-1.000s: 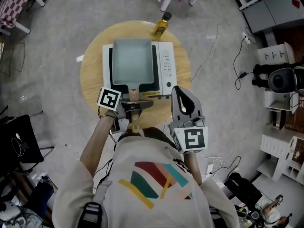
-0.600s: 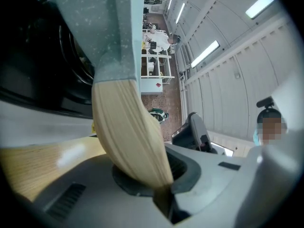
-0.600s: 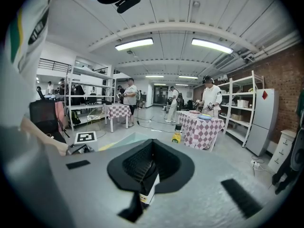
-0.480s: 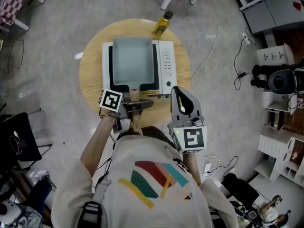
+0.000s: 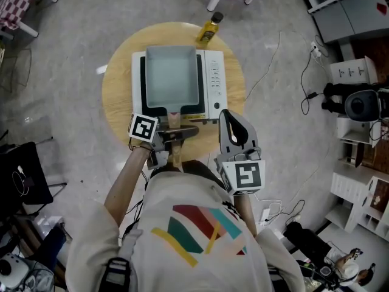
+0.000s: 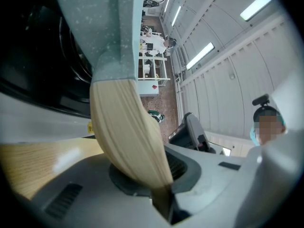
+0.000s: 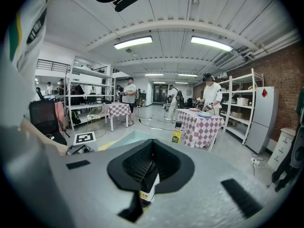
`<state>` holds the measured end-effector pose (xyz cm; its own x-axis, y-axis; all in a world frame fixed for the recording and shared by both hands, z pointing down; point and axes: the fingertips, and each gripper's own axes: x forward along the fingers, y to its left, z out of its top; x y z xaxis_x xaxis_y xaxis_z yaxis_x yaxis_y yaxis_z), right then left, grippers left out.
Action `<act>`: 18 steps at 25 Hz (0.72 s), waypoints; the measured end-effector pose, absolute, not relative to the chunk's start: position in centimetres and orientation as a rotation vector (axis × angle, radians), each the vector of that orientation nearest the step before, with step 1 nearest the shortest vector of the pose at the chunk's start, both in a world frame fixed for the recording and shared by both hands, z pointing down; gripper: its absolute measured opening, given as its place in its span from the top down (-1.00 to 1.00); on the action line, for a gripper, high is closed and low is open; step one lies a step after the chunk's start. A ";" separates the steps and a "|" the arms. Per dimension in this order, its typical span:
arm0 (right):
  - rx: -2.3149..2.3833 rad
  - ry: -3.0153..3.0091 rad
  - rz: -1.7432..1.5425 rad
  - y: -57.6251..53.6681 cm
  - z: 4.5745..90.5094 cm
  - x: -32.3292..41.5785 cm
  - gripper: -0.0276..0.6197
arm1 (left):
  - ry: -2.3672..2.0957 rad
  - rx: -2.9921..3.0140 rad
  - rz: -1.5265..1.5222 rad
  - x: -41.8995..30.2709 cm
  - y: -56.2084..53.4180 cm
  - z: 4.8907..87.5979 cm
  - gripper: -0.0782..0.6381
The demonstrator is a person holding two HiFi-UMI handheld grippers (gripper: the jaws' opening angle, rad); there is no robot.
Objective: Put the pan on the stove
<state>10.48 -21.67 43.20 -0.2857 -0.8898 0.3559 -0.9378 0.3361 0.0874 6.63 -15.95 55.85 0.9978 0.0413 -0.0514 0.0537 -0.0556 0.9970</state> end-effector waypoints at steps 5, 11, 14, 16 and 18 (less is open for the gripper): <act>1.625 -2.241 0.240 -21.3 44.1 10.9 0.91 | 0.064 1.610 -0.084 6.8 -16.9 55.5 0.43; 1.617 -2.250 0.246 -21.4 44.0 10.7 0.91 | 0.103 1.536 -0.210 6.9 -17.6 54.1 0.19; 1.603 -2.252 0.243 -21.4 44.0 10.4 0.91 | 0.082 1.509 -0.242 6.5 -17.8 54.0 0.13; 1.591 -2.248 0.245 -21.3 44.2 10.3 0.91 | 0.042 1.495 -0.281 6.0 -18.4 54.0 0.07; 1.583 -2.245 0.247 -21.3 44.4 10.3 0.91 | 0.014 1.501 -0.305 5.5 -18.8 54.0 0.02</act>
